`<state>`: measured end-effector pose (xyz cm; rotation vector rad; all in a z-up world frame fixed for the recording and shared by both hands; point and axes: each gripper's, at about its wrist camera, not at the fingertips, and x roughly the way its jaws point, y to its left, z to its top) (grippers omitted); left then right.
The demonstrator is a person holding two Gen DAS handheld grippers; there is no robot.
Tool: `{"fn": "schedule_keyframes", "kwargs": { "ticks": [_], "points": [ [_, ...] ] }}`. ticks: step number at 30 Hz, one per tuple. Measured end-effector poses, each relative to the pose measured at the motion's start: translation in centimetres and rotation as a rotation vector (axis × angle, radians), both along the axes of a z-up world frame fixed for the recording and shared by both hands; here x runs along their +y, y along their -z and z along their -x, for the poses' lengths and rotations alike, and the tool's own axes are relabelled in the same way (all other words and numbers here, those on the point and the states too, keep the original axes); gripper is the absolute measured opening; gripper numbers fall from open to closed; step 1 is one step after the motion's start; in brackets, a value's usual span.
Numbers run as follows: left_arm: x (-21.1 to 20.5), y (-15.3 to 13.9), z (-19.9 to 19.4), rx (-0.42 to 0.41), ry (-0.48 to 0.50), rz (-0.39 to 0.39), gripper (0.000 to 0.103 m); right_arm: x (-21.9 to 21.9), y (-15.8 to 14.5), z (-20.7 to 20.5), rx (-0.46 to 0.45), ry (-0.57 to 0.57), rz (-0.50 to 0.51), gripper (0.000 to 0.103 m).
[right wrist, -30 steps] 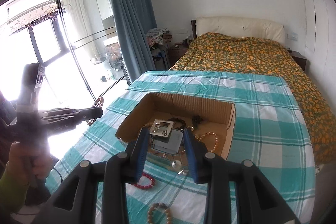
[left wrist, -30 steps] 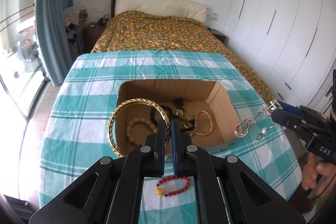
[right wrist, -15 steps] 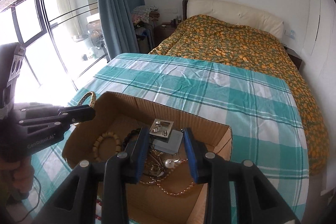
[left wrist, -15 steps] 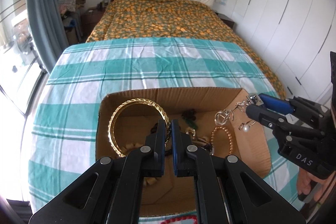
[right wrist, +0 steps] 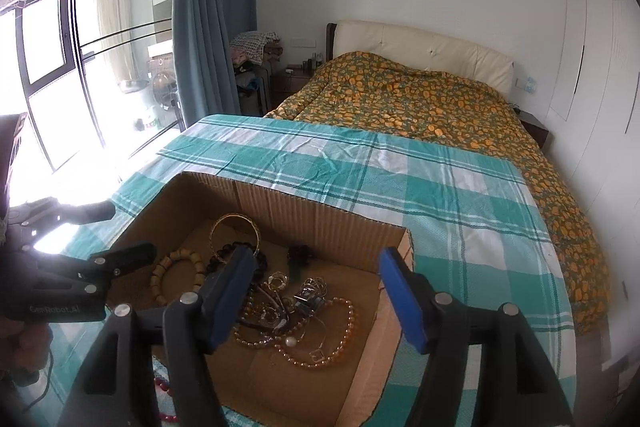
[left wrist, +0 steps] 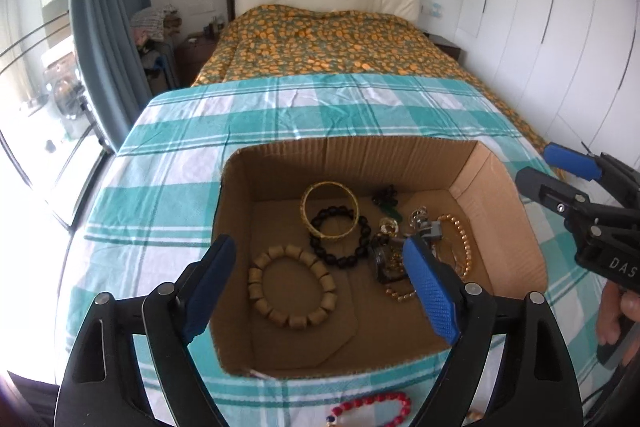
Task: Organize jewelry
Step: 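Carry the gold bangle and keychain charm into the box and open both tools, then withdraw both tools from the box toward the red and wooden bead bracelets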
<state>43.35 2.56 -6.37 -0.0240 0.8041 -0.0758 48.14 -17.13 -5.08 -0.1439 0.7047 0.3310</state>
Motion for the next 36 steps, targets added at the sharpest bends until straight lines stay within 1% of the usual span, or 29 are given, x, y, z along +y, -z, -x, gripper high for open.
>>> {"fn": "schedule_keyframes", "kwargs": {
  "ticks": [4,8,11,16,18,21,26,30,36],
  "points": [
    [1.3,0.0,4.8,-0.007,-0.026,0.006,0.091,-1.1,-1.0,4.6,-0.04,0.017,-0.011,0.073],
    [2.3,1.0,9.6,0.01,-0.059,0.001,0.092,-2.5,-1.0,9.7,-0.054,0.051,-0.025,0.075],
    [2.8,2.1,12.8,0.032,-0.087,-0.006,0.092,-3.4,-0.3,13.3,-0.057,0.094,-0.029,0.075],
    [3.1,4.4,17.2,0.067,-0.124,0.039,0.092,-4.8,1.9,19.0,-0.039,0.164,-0.037,0.075],
    [3.1,5.3,18.5,0.074,-0.137,0.035,0.092,-5.2,3.1,20.8,-0.033,0.191,-0.021,0.075],
    [2.7,6.6,19.8,0.094,-0.147,0.014,0.092,-5.5,4.9,23.1,-0.014,0.216,0.014,0.075],
    [2.4,7.6,21.1,0.117,-0.148,0.037,0.092,-6.5,7.4,25.8,0.032,0.262,0.003,0.075],
    [2.1,7.6,21.7,0.108,-0.148,0.027,0.092,-7.2,8.1,26.9,0.036,0.286,-0.018,0.075],
    [1.8,7.6,21.9,0.103,-0.151,0.032,0.092,-7.4,8.3,27.3,0.023,0.294,-0.023,0.075]
  ]
}}
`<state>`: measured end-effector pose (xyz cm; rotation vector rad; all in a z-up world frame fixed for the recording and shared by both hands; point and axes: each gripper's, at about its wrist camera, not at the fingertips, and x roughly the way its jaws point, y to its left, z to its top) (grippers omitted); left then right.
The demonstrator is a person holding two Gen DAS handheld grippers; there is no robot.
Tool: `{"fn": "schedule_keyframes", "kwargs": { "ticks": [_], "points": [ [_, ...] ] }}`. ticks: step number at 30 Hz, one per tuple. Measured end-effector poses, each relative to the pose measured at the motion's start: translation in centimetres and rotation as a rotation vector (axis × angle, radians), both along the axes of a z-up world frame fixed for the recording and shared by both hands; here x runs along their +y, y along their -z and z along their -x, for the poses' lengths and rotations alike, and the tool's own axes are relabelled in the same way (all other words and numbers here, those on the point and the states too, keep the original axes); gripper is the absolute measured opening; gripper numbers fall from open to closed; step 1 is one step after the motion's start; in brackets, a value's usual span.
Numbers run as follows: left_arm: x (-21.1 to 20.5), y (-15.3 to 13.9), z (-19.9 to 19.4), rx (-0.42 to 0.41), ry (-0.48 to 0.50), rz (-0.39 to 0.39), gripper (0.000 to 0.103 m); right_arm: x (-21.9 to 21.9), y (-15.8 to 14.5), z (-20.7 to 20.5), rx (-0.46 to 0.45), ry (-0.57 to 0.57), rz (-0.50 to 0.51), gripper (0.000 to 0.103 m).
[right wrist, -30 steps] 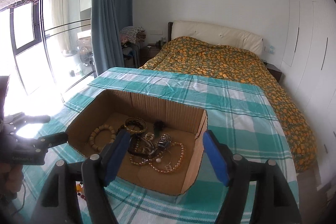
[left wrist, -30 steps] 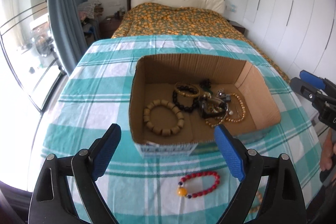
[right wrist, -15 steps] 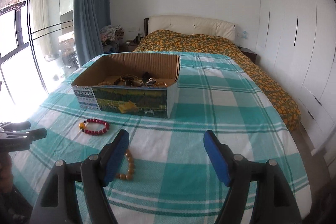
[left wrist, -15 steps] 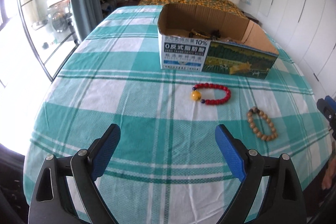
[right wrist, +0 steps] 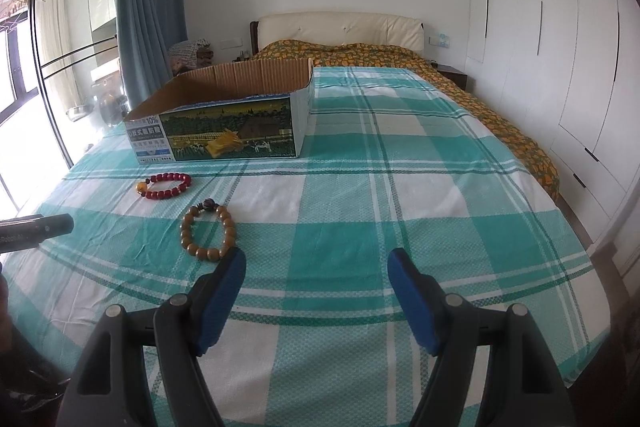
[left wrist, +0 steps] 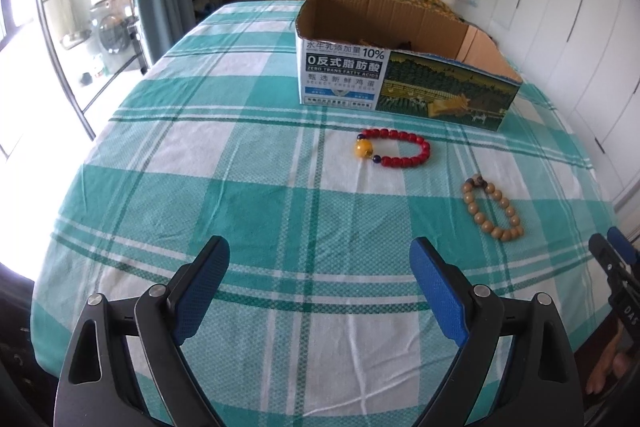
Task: Organize jewelry
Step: 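Withdraw both tools from the box toward the red and wooden bead bracelets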
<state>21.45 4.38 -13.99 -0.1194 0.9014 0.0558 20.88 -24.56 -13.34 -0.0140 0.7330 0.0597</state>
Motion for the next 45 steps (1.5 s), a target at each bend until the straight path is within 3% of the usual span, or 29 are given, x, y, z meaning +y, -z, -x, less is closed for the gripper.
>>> {"fn": "schedule_keyframes", "kwargs": {
  "ticks": [33,45],
  "points": [
    [1.0,0.8,0.1,0.029,-0.028,0.017,0.092,0.5,0.0,0.9,-0.03,-0.021,-0.01,0.075],
    [0.4,1.1,-2.0,0.041,0.027,0.049,0.092,0.4,1.5,0.2,0.043,-0.037,-0.045,0.075]
  ]
}}
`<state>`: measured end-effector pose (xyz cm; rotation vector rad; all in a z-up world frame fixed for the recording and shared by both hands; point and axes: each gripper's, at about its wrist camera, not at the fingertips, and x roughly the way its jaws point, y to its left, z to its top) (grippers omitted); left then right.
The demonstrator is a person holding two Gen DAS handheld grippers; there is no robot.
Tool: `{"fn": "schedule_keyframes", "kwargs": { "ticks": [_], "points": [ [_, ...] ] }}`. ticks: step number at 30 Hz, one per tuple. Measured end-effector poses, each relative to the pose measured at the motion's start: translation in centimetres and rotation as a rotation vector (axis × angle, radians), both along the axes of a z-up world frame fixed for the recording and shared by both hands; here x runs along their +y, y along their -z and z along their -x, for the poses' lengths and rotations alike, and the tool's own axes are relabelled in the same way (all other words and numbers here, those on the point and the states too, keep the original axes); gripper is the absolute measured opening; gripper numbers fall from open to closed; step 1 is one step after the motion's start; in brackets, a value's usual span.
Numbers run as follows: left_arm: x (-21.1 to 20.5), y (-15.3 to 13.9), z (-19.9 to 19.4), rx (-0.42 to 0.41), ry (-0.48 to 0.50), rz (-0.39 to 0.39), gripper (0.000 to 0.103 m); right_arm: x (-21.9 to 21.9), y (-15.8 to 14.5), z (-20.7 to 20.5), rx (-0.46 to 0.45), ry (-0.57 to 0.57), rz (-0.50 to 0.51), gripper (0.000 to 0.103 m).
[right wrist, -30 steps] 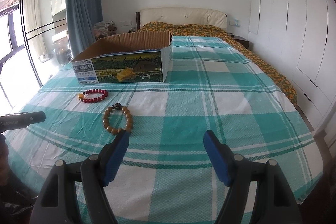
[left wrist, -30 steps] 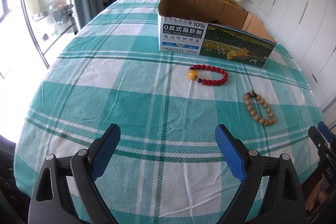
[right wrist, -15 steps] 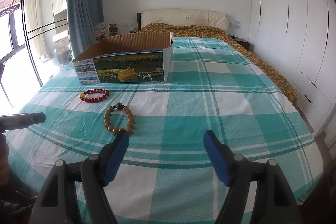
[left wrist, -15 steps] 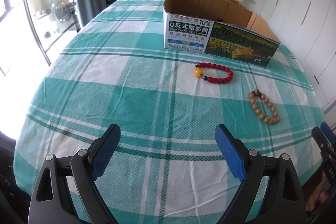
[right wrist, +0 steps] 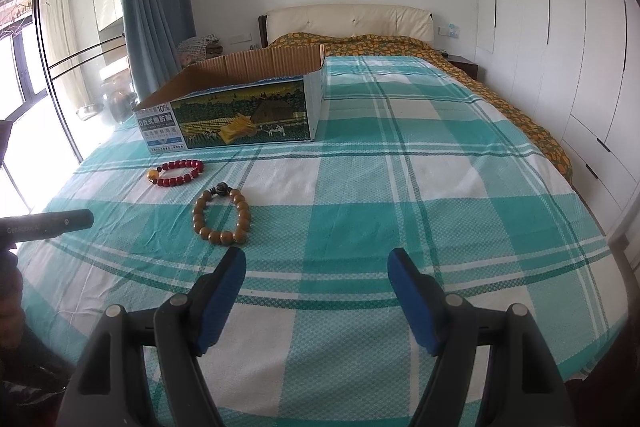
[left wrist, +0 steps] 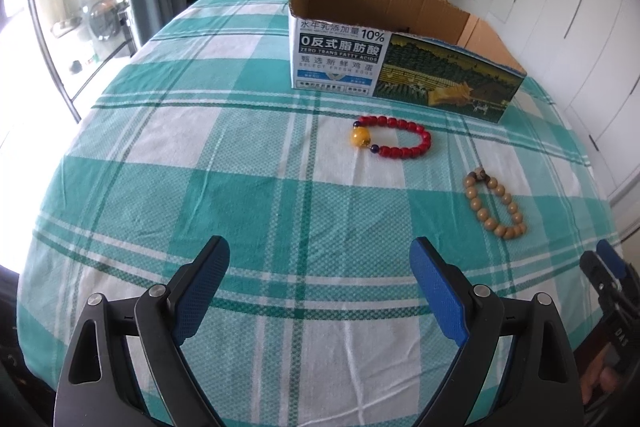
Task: Organize jewelry
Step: 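Withdraw both tools from the box toward the red and wooden bead bracelets, then grasp the red bead bracelet with left tool while right tool grasps the wooden bead bracelet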
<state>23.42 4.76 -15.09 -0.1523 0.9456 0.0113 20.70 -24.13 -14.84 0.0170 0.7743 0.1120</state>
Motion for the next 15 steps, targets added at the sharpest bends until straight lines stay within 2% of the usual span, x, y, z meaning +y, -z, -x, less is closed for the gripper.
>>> {"fn": "schedule_keyframes", "kwargs": {
  "ticks": [5,9,15],
  "points": [
    [0.2,-0.6,-4.4,-0.017,0.023,0.009,0.092,0.5,0.2,-0.2,0.014,-0.023,0.0,0.075],
    [0.0,0.3,-8.2,0.01,0.026,0.01,0.092,0.9,0.2,-0.3,0.022,-0.048,-0.002,0.075],
    [-0.9,2.6,-11.5,0.058,0.003,-0.083,0.089,1.7,-0.5,-3.1,0.052,-0.121,-0.018,0.075]
  ]
}}
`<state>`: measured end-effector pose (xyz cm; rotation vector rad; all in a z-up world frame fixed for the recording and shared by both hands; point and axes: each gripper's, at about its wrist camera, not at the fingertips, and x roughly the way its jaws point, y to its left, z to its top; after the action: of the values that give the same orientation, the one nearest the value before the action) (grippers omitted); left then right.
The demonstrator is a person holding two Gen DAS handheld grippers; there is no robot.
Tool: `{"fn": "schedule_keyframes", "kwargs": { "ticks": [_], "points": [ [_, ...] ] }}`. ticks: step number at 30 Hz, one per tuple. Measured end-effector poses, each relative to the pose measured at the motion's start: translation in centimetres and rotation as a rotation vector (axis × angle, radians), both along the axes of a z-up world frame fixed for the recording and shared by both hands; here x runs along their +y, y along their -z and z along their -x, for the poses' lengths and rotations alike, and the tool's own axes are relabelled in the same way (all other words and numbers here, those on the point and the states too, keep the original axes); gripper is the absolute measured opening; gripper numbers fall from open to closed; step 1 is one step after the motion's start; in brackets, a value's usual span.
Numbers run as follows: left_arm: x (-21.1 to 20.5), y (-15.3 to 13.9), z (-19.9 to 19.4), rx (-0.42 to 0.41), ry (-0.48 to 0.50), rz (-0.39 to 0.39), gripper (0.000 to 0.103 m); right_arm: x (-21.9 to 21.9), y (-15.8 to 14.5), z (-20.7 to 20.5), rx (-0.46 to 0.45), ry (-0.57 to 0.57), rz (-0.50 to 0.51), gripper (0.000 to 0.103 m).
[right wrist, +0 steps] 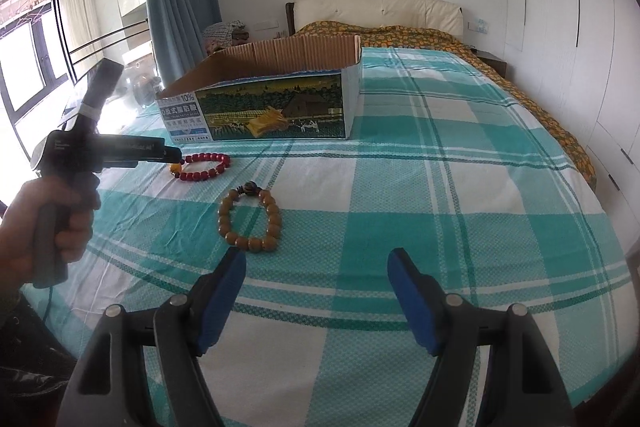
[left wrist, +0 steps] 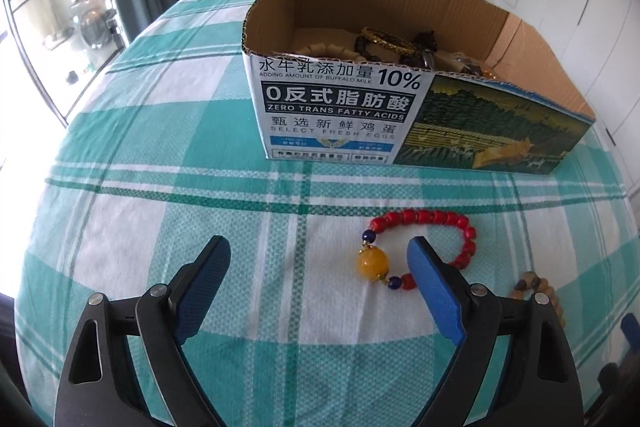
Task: Organize jewelry
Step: 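Grasp the red bead bracelet with left tool while right tool grasps the wooden bead bracelet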
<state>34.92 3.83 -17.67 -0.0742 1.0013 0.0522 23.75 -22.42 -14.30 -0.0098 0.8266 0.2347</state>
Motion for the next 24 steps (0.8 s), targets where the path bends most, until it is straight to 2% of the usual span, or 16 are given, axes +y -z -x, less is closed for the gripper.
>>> {"fn": "schedule_keyframes", "kwargs": {
  "ticks": [4,7,13,15,16,19,20,21,22,24],
  "points": [
    [-0.2,1.1,-0.3,0.034,0.006,-0.053,0.085,1.6,0.2,-3.7,0.074,-0.111,0.002,0.075],
    [-0.1,1.1,0.3,0.021,0.014,-0.062,0.085,3.1,1.7,-6.3,0.137,-0.208,0.04,0.075],
    [-0.4,0.6,1.5,0.031,0.067,-0.049,0.059,6.0,4.0,-10.3,0.168,-0.393,0.153,0.071],
    [-0.7,0.4,1.9,0.034,0.09,-0.05,0.045,7.1,4.5,-11.0,0.165,-0.446,0.198,0.062],
    [-0.8,0.4,2.1,0.034,0.099,-0.048,0.042,7.5,4.7,-11.2,0.159,-0.474,0.212,0.061],
    [-1.1,0.3,2.7,0.029,0.123,-0.04,0.026,8.6,4.8,-11.3,0.129,-0.545,0.195,0.05],
    [-1.4,0.2,2.5,0.025,0.133,-0.036,0.018,8.8,4.8,-11.2,0.128,-0.563,0.181,0.041],
    [-1.5,0.2,2.7,0.019,0.14,-0.035,0.016,9.0,4.7,-11.0,0.129,-0.574,0.166,0.026],
    [-1.7,0.1,2.9,0.015,0.144,-0.039,0.016,9.1,4.7,-10.9,0.129,-0.572,0.16,0.017],
    [-1.7,0.1,3.3,0.01,0.149,-0.021,0.016,8.7,4.5,-10.8,0.139,-0.548,0.122,0.014]
  ]
}}
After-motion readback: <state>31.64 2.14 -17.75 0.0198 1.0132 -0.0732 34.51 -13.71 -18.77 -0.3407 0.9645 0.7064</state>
